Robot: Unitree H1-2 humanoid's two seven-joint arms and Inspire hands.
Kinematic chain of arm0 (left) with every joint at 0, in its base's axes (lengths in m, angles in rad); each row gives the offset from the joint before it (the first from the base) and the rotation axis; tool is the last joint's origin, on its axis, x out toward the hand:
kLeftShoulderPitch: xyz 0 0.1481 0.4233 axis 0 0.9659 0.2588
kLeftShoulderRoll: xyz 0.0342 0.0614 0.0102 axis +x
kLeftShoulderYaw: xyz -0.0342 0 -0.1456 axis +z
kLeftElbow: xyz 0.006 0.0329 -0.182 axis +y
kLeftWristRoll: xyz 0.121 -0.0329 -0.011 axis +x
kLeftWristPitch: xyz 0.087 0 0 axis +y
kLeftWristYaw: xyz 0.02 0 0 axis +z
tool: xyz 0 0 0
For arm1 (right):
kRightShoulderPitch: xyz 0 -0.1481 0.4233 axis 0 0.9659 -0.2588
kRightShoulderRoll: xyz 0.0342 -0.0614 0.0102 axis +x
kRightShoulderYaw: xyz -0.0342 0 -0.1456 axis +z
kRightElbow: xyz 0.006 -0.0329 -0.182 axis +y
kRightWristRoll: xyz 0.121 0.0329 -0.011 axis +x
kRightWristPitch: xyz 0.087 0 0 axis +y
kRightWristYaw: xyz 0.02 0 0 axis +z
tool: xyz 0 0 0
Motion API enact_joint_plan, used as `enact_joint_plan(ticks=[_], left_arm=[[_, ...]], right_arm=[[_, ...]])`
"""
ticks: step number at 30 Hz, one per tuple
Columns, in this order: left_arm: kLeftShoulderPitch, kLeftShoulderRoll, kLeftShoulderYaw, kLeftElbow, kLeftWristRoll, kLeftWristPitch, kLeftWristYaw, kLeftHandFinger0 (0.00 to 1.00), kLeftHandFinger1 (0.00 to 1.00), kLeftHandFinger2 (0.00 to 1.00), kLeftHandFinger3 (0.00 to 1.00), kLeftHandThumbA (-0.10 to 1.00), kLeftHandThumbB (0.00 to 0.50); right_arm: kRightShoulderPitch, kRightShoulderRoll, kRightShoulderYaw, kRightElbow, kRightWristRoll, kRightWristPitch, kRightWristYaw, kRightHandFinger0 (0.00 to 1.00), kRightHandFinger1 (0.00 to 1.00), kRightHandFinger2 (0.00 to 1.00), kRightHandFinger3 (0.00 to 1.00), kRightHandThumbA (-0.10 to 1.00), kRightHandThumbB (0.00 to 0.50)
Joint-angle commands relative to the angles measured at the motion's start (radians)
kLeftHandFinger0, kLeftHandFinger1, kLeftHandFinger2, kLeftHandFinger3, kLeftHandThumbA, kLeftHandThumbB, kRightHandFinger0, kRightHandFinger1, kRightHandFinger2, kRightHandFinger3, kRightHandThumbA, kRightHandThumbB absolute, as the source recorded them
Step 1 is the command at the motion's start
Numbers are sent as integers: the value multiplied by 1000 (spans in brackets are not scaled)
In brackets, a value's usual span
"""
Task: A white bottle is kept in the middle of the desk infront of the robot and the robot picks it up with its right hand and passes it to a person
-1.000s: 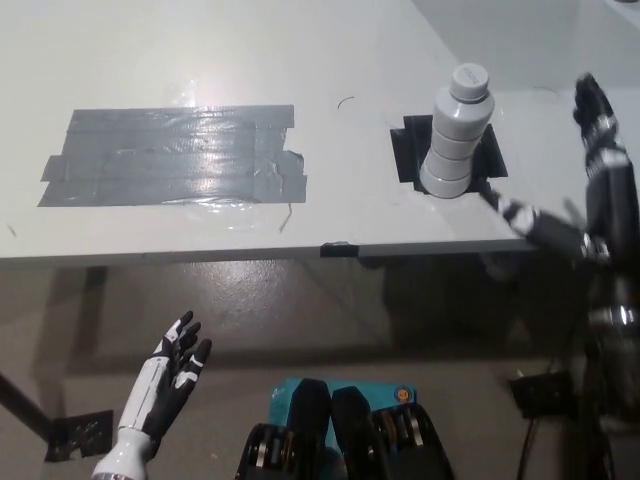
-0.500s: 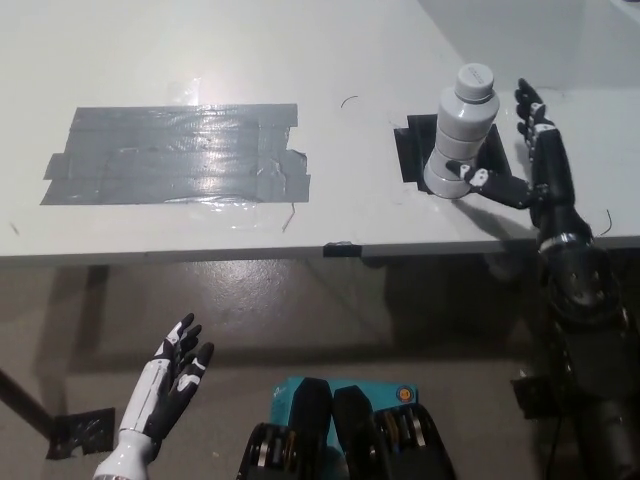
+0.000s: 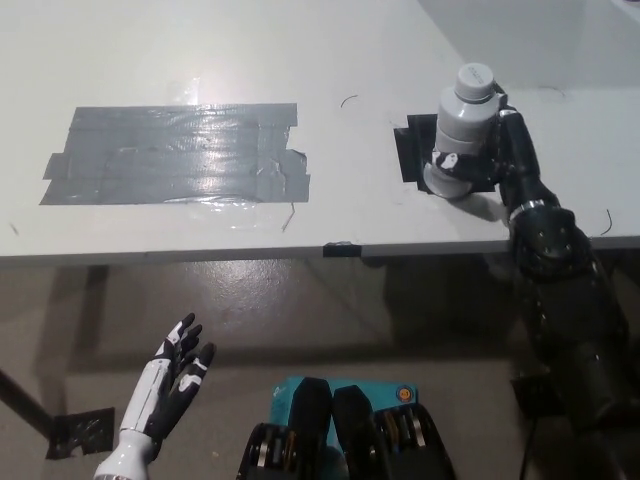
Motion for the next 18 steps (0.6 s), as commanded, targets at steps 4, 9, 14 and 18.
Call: enact_joint_plan(ticks=[4,9,14,18], left_arm=[[-13,3,6,-12,2,-35,8,1000,1000,1000,1000,835,19],[-7,2,5,-17,-4,-34,3,1000,1000,1000,1000,825,15],[-13,3,3,-18,6,-38,8,1000,1000,1000,1000,862,14],[-22,5,7,-21,-3,-29,3,1000,1000,1000,1000,831,0]], right_arm=[[-148,-7,34,166,-13,-14,-53,1000,1000,1000,1000,1000,489],[-207,1,-2,346,52,-67,-62,1000,1000,1000,1000,727,421],[-230,3,25,420,10,-55,-157,12,166,390,370,-90,251],[-225,9,29,439,16,-82,-174,0,382,776,737,-100,182]])
